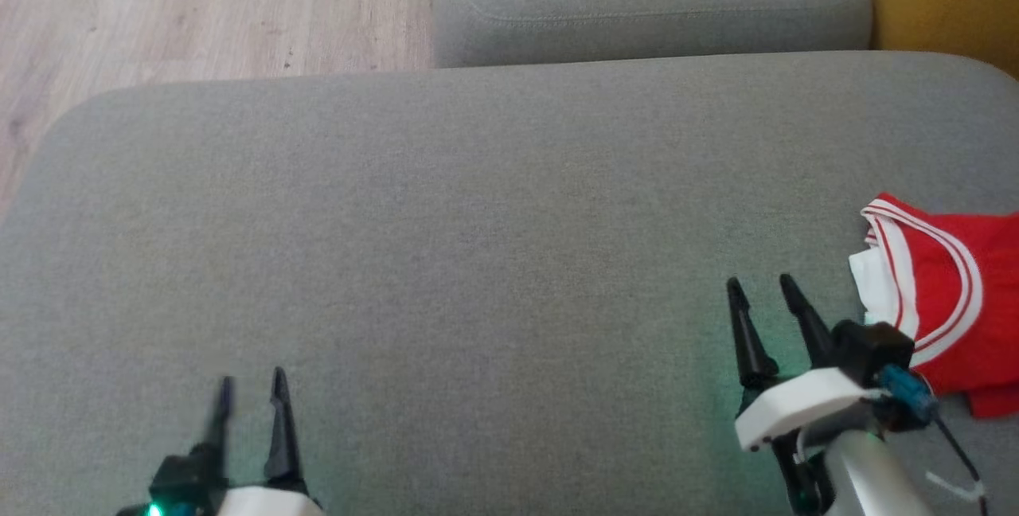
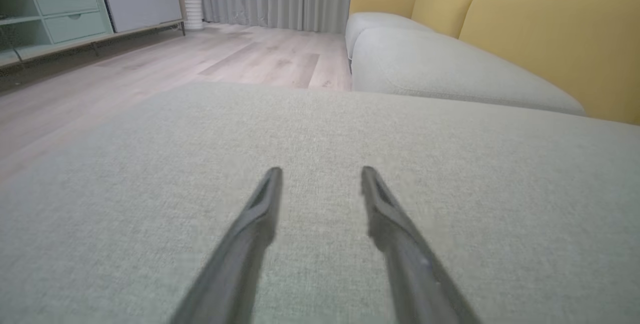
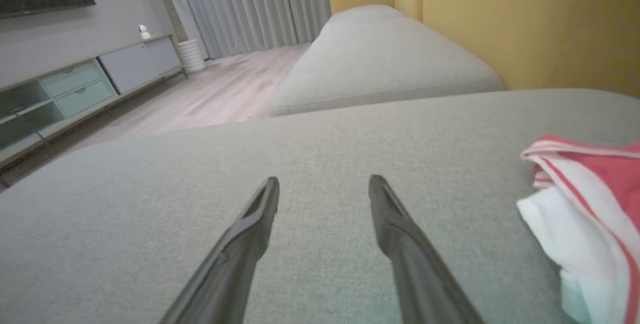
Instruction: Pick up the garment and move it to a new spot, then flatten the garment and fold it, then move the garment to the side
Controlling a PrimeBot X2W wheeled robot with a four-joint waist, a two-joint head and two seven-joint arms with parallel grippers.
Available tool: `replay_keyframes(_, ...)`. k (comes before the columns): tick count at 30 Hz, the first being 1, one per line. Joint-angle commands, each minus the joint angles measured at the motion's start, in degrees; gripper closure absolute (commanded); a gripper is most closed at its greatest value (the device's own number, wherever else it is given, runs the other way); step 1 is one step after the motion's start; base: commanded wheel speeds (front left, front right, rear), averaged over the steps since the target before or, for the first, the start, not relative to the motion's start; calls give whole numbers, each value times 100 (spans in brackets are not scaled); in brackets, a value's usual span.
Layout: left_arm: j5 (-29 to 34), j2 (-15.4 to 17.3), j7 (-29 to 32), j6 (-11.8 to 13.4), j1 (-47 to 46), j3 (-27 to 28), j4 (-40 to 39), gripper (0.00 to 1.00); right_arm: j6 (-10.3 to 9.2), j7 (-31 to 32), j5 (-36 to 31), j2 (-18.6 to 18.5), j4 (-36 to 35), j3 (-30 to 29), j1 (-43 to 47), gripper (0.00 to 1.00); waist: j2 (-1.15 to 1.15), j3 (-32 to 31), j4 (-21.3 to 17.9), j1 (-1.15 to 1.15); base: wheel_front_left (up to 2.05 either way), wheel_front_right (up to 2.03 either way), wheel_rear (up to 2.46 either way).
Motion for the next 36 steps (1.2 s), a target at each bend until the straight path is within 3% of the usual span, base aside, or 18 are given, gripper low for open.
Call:
replay_keyframes(1, 0, 0, 1, 0, 1, -4, 30, 100, 0, 2, -3, 5, 33, 2, 3, 100, 0, 0, 0, 0, 0, 0, 0)
replay_keyframes(36, -2163, 1, 560, -183, -177, 188, -51, 100, -1, 564, 2132, 14, -311, -326, 152, 100, 0, -2, -48, 0, 0, 0, 0)
